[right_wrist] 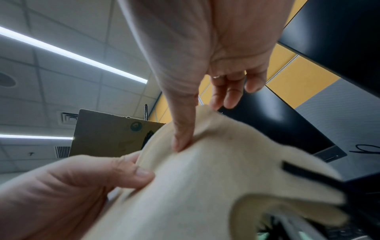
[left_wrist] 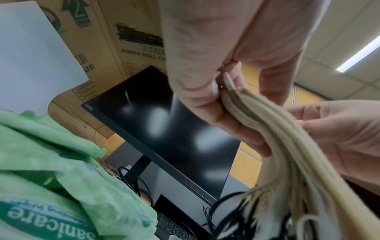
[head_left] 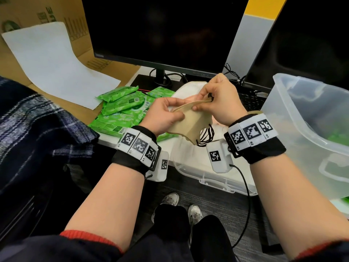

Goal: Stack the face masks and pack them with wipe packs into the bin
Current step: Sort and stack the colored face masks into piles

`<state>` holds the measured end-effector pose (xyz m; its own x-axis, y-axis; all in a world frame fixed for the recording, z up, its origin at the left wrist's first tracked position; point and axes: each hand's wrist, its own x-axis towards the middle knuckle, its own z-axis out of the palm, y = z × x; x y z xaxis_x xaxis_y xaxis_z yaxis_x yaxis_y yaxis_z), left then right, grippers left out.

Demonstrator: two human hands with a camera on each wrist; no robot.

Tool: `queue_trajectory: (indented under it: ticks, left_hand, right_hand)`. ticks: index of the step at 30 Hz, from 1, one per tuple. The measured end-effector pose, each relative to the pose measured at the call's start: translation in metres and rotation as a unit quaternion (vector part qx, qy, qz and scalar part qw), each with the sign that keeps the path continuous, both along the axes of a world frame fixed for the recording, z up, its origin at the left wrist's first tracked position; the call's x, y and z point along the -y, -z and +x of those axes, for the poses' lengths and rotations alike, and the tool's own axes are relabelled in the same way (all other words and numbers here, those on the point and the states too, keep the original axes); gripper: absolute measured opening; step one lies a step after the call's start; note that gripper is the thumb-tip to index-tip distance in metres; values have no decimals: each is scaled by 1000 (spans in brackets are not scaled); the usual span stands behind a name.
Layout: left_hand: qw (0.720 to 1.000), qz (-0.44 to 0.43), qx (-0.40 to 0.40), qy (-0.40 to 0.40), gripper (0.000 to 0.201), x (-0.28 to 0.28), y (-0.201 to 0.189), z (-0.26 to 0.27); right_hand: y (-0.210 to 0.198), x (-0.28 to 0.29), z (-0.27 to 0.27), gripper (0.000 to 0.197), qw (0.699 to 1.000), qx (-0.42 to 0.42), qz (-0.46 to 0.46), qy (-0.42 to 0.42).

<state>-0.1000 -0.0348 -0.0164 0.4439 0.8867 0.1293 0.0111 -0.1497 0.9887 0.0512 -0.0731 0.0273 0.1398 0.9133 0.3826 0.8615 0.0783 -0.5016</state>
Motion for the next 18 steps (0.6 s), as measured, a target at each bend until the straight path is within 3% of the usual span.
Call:
queue_trajectory:
  ticks: [5,11,15,18]
  left_hand:
    - [999,5,32,26,40,0,-1,-4]
    - [999,7,44,10,59,1,2,0]
    - [996,-58,56,-23,51,-5,3,1]
    - [991,-94,50,-77,40,-8,4,0]
  right_hand:
    - [5,4,1,39,999,4,-34,0]
    - [4,8,2,22,997,19,-71,-15]
    - [1,11,15,28,994,-44,-102,6]
    - [-2,10,27,19,991,-92,-3,96]
